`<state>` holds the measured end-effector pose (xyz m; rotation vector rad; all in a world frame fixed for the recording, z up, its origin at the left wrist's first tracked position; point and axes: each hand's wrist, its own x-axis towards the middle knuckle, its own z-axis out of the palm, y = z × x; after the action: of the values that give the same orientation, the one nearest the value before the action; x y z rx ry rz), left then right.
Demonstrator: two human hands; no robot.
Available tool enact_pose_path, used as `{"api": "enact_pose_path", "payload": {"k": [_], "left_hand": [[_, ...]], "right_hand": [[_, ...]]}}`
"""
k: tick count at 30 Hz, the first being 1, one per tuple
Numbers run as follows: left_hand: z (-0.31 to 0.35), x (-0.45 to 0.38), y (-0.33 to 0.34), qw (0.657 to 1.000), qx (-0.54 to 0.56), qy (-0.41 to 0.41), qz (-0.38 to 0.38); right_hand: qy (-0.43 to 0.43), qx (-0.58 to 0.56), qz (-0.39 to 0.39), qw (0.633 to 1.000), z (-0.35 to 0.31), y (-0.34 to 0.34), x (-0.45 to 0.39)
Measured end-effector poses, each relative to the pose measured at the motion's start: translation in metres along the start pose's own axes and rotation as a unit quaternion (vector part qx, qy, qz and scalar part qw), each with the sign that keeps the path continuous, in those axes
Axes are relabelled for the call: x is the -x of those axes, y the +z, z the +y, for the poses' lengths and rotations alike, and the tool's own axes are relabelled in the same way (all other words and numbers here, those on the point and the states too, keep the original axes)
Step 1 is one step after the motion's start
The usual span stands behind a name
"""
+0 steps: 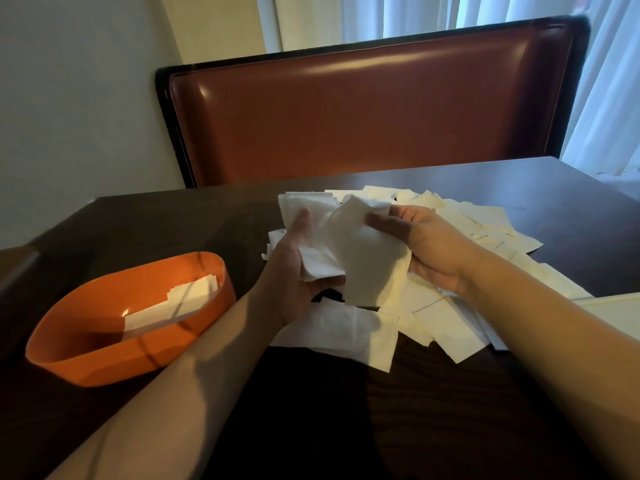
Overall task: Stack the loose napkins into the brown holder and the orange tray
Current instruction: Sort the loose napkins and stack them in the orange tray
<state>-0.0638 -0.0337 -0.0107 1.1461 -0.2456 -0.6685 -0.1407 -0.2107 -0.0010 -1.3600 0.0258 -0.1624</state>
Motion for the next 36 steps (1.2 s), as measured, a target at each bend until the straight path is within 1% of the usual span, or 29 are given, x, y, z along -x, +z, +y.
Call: {"api": "enact_pose_path", "payload": {"k": [2,5,7,9,12,17,22,25,27,29,31,33,35,36], "left_hand": [[0.001,0.002,0.001,1.0,-0.016,-0.009,-0.019],[-0.002,0.006,0.004,0.996,-0.069,-0.008,-0.059],[-0.004,0.006,0.003,0.992,-0.103,0.004,-0.065],[-0.005,0.004,0.002,0.992,-0.116,0.018,-0.053],[-0.004,0.001,-0.001,0.994,-0.1,0.036,-0.013],[-0.004,0.0,-0.001,0.995,-0.078,0.046,0.041],[-0.002,0.001,0.001,0.996,-0.037,0.055,0.062],[-0.001,0.001,0.001,0.996,-0.035,0.06,0.065],[0.0,0.001,0.0,0.995,-0.037,0.06,0.071],[0.0,0.001,0.0,0.995,-0.036,0.057,0.074],[0.0,0.001,0.0,0.995,-0.037,0.055,0.074],[0.0,0.002,0.0,0.995,-0.037,0.057,0.072],[0.001,0.003,0.001,0.996,-0.036,0.057,0.062],[0.001,0.004,0.001,0.996,-0.036,0.055,0.056]], "right_hand": [[-0.013,0.052,0.024,0.998,0.004,0.002,-0.001],[-0.047,0.141,0.069,0.987,0.01,0.007,-0.002],[-0.05,0.17,0.099,0.979,0.011,0.011,-0.002],[-0.055,0.218,0.126,0.966,0.01,0.015,-0.002],[-0.062,0.222,0.152,0.961,0.004,0.019,-0.001],[-0.063,0.295,0.108,0.947,-0.003,0.012,0.001],[-0.079,0.306,0.116,0.942,0.001,0.008,-0.001],[-0.113,0.334,0.142,0.925,0.0,0.008,-0.002],[-0.139,0.33,0.17,0.918,0.001,0.007,-0.002],[-0.139,0.288,0.183,0.93,-0.002,0.005,-0.002],[-0.103,0.233,0.146,0.956,-0.005,-0.001,-0.003],[-0.049,0.215,0.082,0.972,-0.006,-0.005,-0.002],[-0.027,0.254,0.041,0.966,-0.004,-0.005,0.0],[-0.026,0.275,0.032,0.961,-0.003,-0.004,0.0]]}}
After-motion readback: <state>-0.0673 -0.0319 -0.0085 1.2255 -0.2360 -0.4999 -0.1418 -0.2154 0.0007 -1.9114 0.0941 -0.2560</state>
